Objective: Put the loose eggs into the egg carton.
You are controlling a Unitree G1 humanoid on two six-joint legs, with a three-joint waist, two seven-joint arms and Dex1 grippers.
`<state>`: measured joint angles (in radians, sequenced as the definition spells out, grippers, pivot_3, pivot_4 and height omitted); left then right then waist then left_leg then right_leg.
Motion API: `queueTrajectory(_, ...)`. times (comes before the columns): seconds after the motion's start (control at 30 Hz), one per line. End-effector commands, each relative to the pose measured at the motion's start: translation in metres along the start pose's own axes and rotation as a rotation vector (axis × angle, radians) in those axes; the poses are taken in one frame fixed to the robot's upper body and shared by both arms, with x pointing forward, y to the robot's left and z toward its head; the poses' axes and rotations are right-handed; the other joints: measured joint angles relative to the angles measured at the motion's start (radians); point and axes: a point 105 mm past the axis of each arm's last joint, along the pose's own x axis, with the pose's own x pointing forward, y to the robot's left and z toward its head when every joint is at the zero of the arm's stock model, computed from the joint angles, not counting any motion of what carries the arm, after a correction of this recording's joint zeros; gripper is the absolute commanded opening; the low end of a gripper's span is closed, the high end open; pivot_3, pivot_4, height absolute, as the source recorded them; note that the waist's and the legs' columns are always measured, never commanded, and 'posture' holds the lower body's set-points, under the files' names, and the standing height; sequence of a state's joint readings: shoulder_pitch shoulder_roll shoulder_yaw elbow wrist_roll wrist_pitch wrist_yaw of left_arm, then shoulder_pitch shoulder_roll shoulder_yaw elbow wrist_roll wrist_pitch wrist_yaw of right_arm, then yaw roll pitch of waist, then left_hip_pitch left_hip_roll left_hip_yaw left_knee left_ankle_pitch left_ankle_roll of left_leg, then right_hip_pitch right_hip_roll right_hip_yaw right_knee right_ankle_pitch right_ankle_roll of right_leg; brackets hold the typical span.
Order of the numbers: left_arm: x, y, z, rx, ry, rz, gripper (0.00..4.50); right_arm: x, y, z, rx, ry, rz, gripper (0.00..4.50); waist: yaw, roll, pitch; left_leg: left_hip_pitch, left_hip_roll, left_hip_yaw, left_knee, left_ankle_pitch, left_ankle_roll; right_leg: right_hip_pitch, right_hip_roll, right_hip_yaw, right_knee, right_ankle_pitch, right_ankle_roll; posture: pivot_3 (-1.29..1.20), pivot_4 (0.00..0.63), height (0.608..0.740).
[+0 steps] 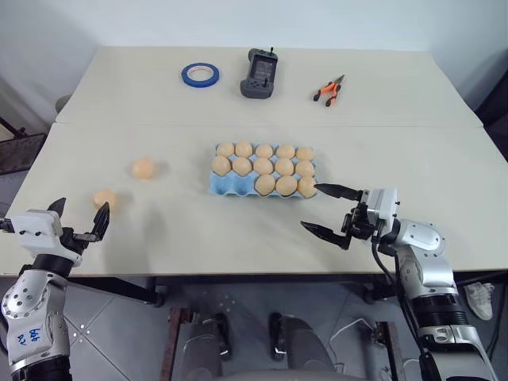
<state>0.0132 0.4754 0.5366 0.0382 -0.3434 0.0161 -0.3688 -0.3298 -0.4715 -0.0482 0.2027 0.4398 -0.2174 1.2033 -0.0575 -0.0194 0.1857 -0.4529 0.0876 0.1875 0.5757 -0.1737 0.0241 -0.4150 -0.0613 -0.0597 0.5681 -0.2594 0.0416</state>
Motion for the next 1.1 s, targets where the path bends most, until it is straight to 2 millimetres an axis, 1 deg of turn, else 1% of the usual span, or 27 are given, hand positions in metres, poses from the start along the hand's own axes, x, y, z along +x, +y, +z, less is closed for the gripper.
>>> queueTrajectory(0.03, 0.017, -0.007, -0.004, 0.005, 0.034, -0.043, 4.43, 0.000, -0.004, 0.009, -0.032, -0.025, -0.004, 4.50, 0.018, -0.004, -0.002, -0.001, 0.006, 0.009, -0.001, 0.000, 0.000, -0.001, -0.002, -0.005, 0.010, 0.004, -0.003, 0.00, 0.150, 0.740)
queueTrajectory(0.07, 0.022, -0.006, -0.004, 0.007, 0.040, -0.035, 4.43, 0.000, -0.004, 0.010, -0.034, -0.026, -0.006, 4.50, 0.027, -0.017, -0.001, 0.006, 0.010, 0.031, -0.003, 0.006, 0.000, -0.009, -0.007, -0.012, 0.052, -0.016, -0.030, 0.00, 0.150, 0.740)
queueTrajectory(0.1, 0.026, -0.004, -0.004, 0.001, 0.041, -0.027, 4.43, -0.001, -0.005, 0.010, -0.036, -0.027, -0.008, 4.50, 0.029, -0.025, 0.004, 0.022, 0.007, 0.054, -0.001, 0.011, -0.002, -0.017, -0.020, -0.003, 0.080, -0.050, -0.057, 0.00, 0.150, 0.740)
queueTrajectory(0.13, 0.030, -0.002, -0.005, 0.000, 0.048, -0.020, 4.43, -0.001, -0.005, 0.011, -0.036, -0.026, -0.010, 4.50, 0.033, -0.018, 0.006, 0.032, -0.007, 0.050, 0.020, 0.010, -0.015, -0.027, -0.040, 0.005, 0.083, -0.062, -0.012, 0.00, 0.150, 0.740)
queueTrajectory(0.17, 0.033, -0.001, -0.006, -0.007, 0.054, -0.019, 4.26, -0.001, -0.004, 0.010, -0.037, -0.026, -0.011, 4.50, 0.036, -0.004, 0.005, 0.026, -0.014, 0.009, 0.052, -0.009, -0.044, -0.025, -0.036, 0.002, 0.086, -0.062, -0.011, 0.00, 0.150, 0.740)
queueTrajectory(0.2, 0.035, -0.001, -0.008, -0.006, 0.066, -0.018, 4.05, -0.002, -0.004, 0.010, -0.037, -0.026, -0.011, 4.50, 0.037, 0.002, 0.008, 0.029, -0.033, -0.067, 0.086, -0.049, -0.049, -0.016, -0.035, -0.014, 0.084, -0.060, -0.009, 0.00, 0.150, 0.740)
queueTrajectory(0.23, 0.036, 0.000, -0.008, -0.002, 0.071, -0.014, 3.85, -0.002, -0.004, 0.010, -0.036, -0.025, -0.012, 4.50, 0.029, 0.003, 0.009, 0.033, -0.043, -0.102, 0.089, -0.065, -0.031, -0.003, -0.034, -0.024, 0.080, -0.058, -0.006, 0.00, 0.150, 0.740)
queueTrajectory(0.27, 0.037, 0.001, -0.008, -0.003, 0.071, -0.013, 3.57, -0.002, -0.004, 0.010, -0.036, -0.025, -0.013, 4.50, 0.025, 0.002, 0.009, 0.037, -0.042, -0.106, 0.082, -0.068, -0.022, 0.006, -0.032, -0.031, 0.069, -0.051, 0.001, 0.00, 0.150, 0.740)
queueTrajectory(0.3, 0.038, 0.002, -0.008, 0.003, 0.074, -0.010, 3.23, -0.002, -0.004, 0.010, -0.037, -0.025, -0.017, 4.50, 0.025, 0.002, 0.009, 0.039, -0.041, -0.103, 0.078, -0.068, -0.019, 0.010, -0.031, -0.031, 0.064, -0.039, 0.017, 0.00, 0.150, 0.740)
queueTrajectory(0.37, 0.039, 0.003, -0.009, -0.001, 0.079, -0.008, 2.56, -0.002, -0.004, 0.010, -0.038, -0.028, -0.022, 4.50, 0.027, 0.002, 0.009, 0.044, -0.042, -0.097, 0.071, -0.069, -0.016, 0.012, -0.031, -0.027, 0.059, -0.034, 0.020, 0.00, 0.150, 0.740)
queueTrajectory(0.47, 0.040, 0.004, -0.011, -0.002, 0.089, -0.018, 1.64, -0.002, -0.003, 0.010, -0.037, -0.029, -0.027, 4.50, 0.031, 0.002, 0.009, 0.044, -0.042, -0.092, 0.068, -0.069, -0.013, 0.008, -0.031, -0.024, 0.060, -0.034, 0.020, 0.00, 0.150, 0.740)
queueTrajectory(0.5, 0.041, 0.003, -0.010, 0.004, 0.086, -0.027, 1.38, -0.002, -0.003, 0.010, -0.037, -0.029, -0.028, 4.50, 0.031, 0.002, 0.009, 0.044, -0.042, -0.091, 0.067, -0.069, -0.013, 0.007, -0.031, -0.023, 0.060, -0.034, 0.020, 0.00, 0.150, 0.740)
queueTrajectory(0.53, 0.042, 0.002, -0.007, 0.013, 0.072, -0.035, 1.23, -0.002, -0.003, 0.010, -0.036, -0.029, -0.029, 4.50, 0.031, 0.002, 0.009, 0.044, -0.042, -0.089, 0.066, -0.069, -0.013, 0.006, -0.031, -0.022, 0.060, -0.034, 0.020, 0.00, 0.150, 0.740)
queueTrajectory(0.57, 0.045, -0.003, 0.003, 0.014, 0.026, -0.068, 1.11, -0.002, -0.003, 0.010, -0.036, -0.028, -0.030, 4.50, 0.031, 0.002, 0.009, 0.044, -0.042, -0.088, 0.065, -0.069, -0.013, 0.006, -0.031, -0.022, 0.060, -0.034, 0.020, 0.00, 0.150, 0.740)
queueTrajectory(0.6, 0.049, -0.010, 0.022, 0.029, -0.058, -0.120, 1.11, -0.003, -0.003, 0.009, -0.037, -0.027, -0.031, 4.50, 0.031, 0.002, 0.009, 0.045, -0.042, -0.087, 0.064, -0.070, -0.015, 0.005, -0.031, -0.021, 0.060, -0.034, 0.020, 0.00, 0.150, 0.740)
queueTrajectory(0.67, 0.053, -0.026, 0.052, 0.039, -0.185, -0.230, 1.11, -0.003, -0.004, 0.010, -0.037, -0.026, -0.034, 4.50, 0.032, 0.001, 0.009, 0.046, -0.042, -0.085, 0.064, -0.071, -0.017, 0.005, -0.032, -0.020, 0.060, -0.034, 0.020, 0.00, 0.150, 0.740)
queueTrajectory(0.7, 0.055, -0.037, 0.064, 0.057, -0.228, -0.299, 1.11, -0.004, -0.004, 0.010, -0.038, -0.025, -0.035, 4.50, 0.034, 0.001, 0.009, 0.046, -0.041, -0.085, 0.064, -0.071, -0.017, 0.005, -0.032, -0.020, 0.060, -0.034, 0.020, 0.00, 0.150, 0.740)
queueTrajectory(0.77, 0.059, -0.064, 0.083, 0.078, -0.279, -0.455, 1.11, -0.005, -0.004, 0.010, -0.040, -0.022, -0.040, 4.50, 0.036, 0.001, 0.009, 0.046, -0.040, -0.082, 0.064, -0.071, -0.018, 0.005, -0.033, -0.020, 0.059, -0.034, 0.019, 0.00, 0.150, 0.740)
queueTrajectory(0.8, 0.063, -0.085, 0.089, 0.094, -0.285, -0.565, 1.11, -0.006, -0.005, 0.010, -0.042, -0.019, -0.046, 4.50, 0.037, 0.001, 0.009, 0.046, -0.040, -0.082, 0.064, -0.071, -0.018, 0.005, -0.033, -0.020, 0.059, -0.034, 0.020, 0.00, 0.150, 0.740)
queueTrajectory(0.83, 0.065, -0.099, 0.093, 0.105, -0.285, -0.636, 1.11, -0.007, -0.006, 0.010, -0.044, -0.017, -0.051, 4.50, 0.039, 0.001, 0.009, 0.046, -0.040, -0.081, 0.063, -0.071, -0.018, 0.005, -0.034, -0.019, 0.059, -0.034, 0.020, 0.00, 0.150, 0.740)
queueTrajectory(0.87, 0.069, -0.120, 0.096, 0.096, -0.280, -0.737, 1.11, -0.008, -0.006, 0.010, -0.046, -0.016, -0.058, 4.50, 0.040, 0.001, 0.009, 0.046, -0.040, -0.080, 0.063, -0.071, -0.017, 0.005, -0.034, -0.019, 0.058, -0.033, 0.020, 0.00, 0.150, 0.740)
queueTrajectory(0.9, 0.073, -0.141, 0.096, 0.099, -0.269, -0.830, 1.11, -0.008, -0.007, 0.010, -0.048, -0.014, -0.065, 4.50, 0.043, 0.001, 0.009, 0.047, -0.041, -0.078, 0.061, -0.070, -0.017, 0.005, -0.034, -0.017, 0.058, -0.033, 0.021, 0.00, 0.150, 0.740)
queueTrajectory(0.97, 0.080, -0.172, 0.095, 0.090, -0.248, -0.959, 1.11, -0.009, -0.007, 0.011, -0.054, -0.011, -0.077, 4.50, 0.048, 0.001, 0.009, 0.047, -0.041, -0.076, 0.060, -0.070, -0.016, 0.005, -0.033, -0.016, 0.057, -0.033, 0.021, 0.00, 0.150, 0.740)
queueTrajectory(1.0, 0.082, -0.180, 0.095, 0.087, -0.240, -0.989, 1.11, -0.009, -0.008, 0.011, -0.055, -0.010, -0.081, 4.50, 0.052, 0.001, 0.009, 0.047, -0.042, -0.075, 0.059, -0.070, -0.016, 0.005, -0.033, -0.016, 0.057, -0.033, 0.021, 0.00, 0.150, 0.740)
queueTrajectory(1.03, 0.086, -0.191, 0.092, 0.087, -0.225, -1.026, 1.11, -0.010, -0.008, 0.011, -0.060, -0.009, -0.090, 4.50, 0.051, 0.001, 0.009, 0.047, -0.042, -0.073, 0.059, -0.067, -0.012, 0.003, -0.032, -0.017, 0.057, -0.033, 0.021, 0.00, 0.150, 0.740)
queueTrajectory(1.07, 0.090, -0.202, 0.087, 0.083, -0.197, -1.068, 1.11, -0.011, -0.009, 0.012, -0.064, -0.007, -0.100, 4.50, 0.050, 0.001, 0.009, 0.048, -0.041, -0.070, 0.058, -0.067, -0.011, 0.003, -0.031, -0.017, 0.057, -0.033, 0.022, 0.00, 0.150, 0.740)
queueTrajectory(1.1, 0.092, -0.210, 0.084, 0.083, -0.177, -1.096, 1.11, -0.012, -0.009, 0.012, -0.067, -0.005, -0.107, 4.50, 0.050, 0.001, 0.009, 0.048, -0.041, -0.068, 0.058, -0.067, -0.010, 0.002, -0.030, -0.018, 0.058, -0.033, 0.022, 0.00, 0.150, 0.740)
